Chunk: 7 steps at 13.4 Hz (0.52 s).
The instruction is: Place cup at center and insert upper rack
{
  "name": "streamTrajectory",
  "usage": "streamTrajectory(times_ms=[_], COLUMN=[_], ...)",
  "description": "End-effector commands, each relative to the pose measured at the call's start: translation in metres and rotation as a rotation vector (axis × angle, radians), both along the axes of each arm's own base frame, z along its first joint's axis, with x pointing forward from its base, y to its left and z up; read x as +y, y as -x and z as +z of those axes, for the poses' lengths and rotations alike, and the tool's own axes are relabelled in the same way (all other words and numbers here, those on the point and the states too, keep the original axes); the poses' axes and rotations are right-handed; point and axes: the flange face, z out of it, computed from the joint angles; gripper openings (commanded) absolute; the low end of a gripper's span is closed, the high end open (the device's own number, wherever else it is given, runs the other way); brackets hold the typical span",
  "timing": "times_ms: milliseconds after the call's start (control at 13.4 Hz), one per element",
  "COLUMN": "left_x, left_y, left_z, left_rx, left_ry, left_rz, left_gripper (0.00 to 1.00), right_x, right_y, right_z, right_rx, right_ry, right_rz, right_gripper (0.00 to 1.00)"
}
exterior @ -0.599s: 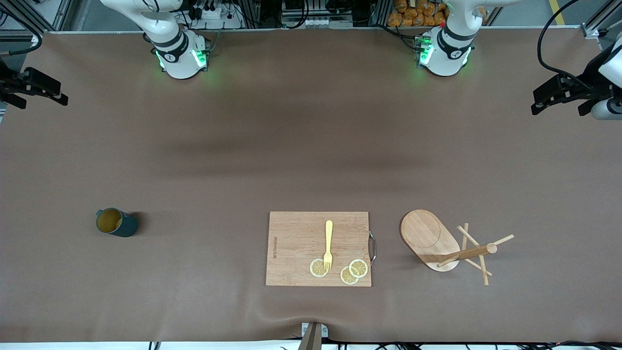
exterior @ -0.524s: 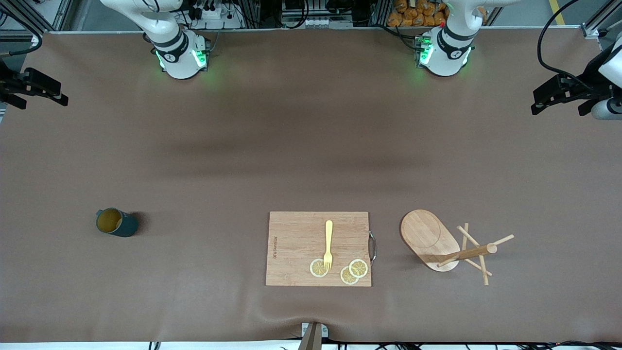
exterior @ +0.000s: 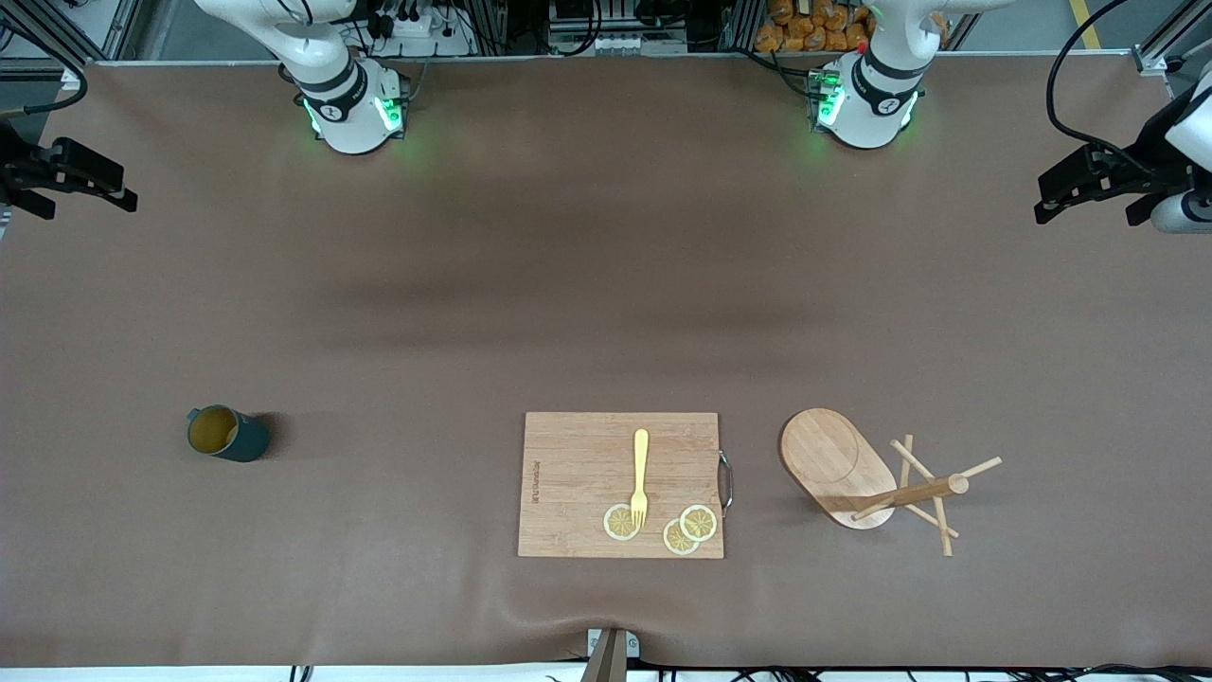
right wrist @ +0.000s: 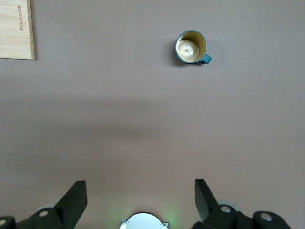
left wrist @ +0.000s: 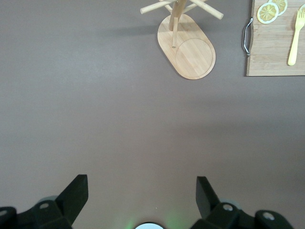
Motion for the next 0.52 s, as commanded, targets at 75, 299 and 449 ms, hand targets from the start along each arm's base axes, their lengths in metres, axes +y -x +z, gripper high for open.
streamTrajectory(times_ms=[75, 299, 449], left_x=[0.003, 0.005, 0.004], left_y=[-0.003, -0.003, -0.003], left_z=[0.002, 0.001, -0.001], left_rx=[0.015, 0.018, 0.021], left_ry=[0.018, 0.019, 0.019], left_rz=[0.010, 0.019, 0.019], left_gripper=[1.00, 1.00, 1.00], right_x=[0.001, 0.001, -0.001], right_y=[-0.016, -0.026, -0.042], right_z=[-0.008, -0.014, -0.033], right_rx=[0.001, -0.026, -0.031], right_ry=[0.007, 0.010, 0.012], right_rz=[-0.013, -0.015, -0.018], right_gripper=[1.00, 1.00, 1.00])
